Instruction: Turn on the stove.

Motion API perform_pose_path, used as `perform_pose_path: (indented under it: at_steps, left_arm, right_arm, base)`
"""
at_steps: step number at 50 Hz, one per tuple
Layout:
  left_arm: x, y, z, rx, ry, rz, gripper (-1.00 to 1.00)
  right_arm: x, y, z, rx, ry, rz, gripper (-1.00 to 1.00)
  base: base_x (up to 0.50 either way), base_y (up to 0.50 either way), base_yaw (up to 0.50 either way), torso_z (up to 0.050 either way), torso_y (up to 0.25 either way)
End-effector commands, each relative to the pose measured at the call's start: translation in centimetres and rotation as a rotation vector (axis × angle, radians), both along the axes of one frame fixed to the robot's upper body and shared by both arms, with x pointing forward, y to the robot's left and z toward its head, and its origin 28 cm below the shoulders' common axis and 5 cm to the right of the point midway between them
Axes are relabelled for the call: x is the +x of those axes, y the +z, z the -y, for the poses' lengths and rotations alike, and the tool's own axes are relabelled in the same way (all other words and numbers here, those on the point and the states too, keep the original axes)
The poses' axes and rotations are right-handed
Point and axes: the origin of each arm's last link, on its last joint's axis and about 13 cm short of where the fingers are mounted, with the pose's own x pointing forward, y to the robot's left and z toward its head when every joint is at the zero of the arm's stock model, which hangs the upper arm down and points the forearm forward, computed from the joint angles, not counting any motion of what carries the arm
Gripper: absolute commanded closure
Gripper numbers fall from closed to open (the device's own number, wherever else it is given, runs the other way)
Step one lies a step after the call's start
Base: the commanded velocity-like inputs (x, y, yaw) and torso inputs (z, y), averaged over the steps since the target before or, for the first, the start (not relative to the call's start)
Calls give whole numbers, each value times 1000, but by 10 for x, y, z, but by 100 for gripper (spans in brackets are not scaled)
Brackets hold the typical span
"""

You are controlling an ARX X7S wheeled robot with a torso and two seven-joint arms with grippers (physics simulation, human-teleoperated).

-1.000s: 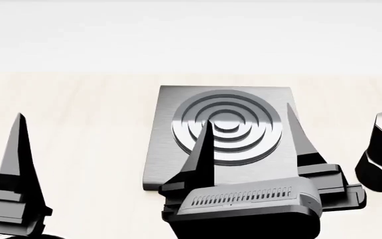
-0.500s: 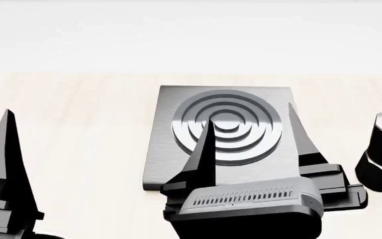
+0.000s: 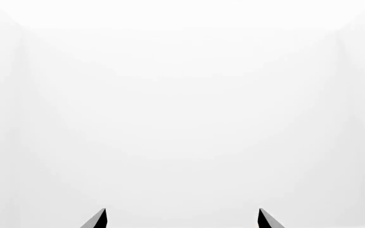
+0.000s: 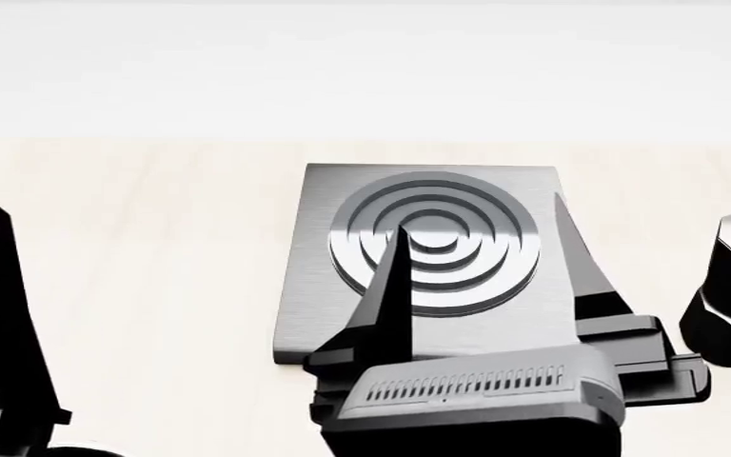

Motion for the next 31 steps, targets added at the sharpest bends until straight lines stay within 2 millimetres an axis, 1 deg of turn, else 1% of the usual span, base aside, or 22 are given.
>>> perform_pose_path:
  at_steps: [1, 7, 31]
  left_arm:
    - [-3, 2, -1, -4, 2, 6, -100]
    - [-3, 3, -1, -6, 3, 6, -100]
    - [-8, 6, -2, -11, 4, 25, -100]
  right_arm:
    - [-2, 1, 0, -6, 4, 9, -100]
    - [-2, 5, 2, 40, 19, 21, -100]
    - [-8, 8, 6, 46, 28, 48, -100]
  base:
    - [0, 0, 0, 0, 0]
    - [0, 0, 0, 0, 0]
    - [0, 0, 0, 0, 0]
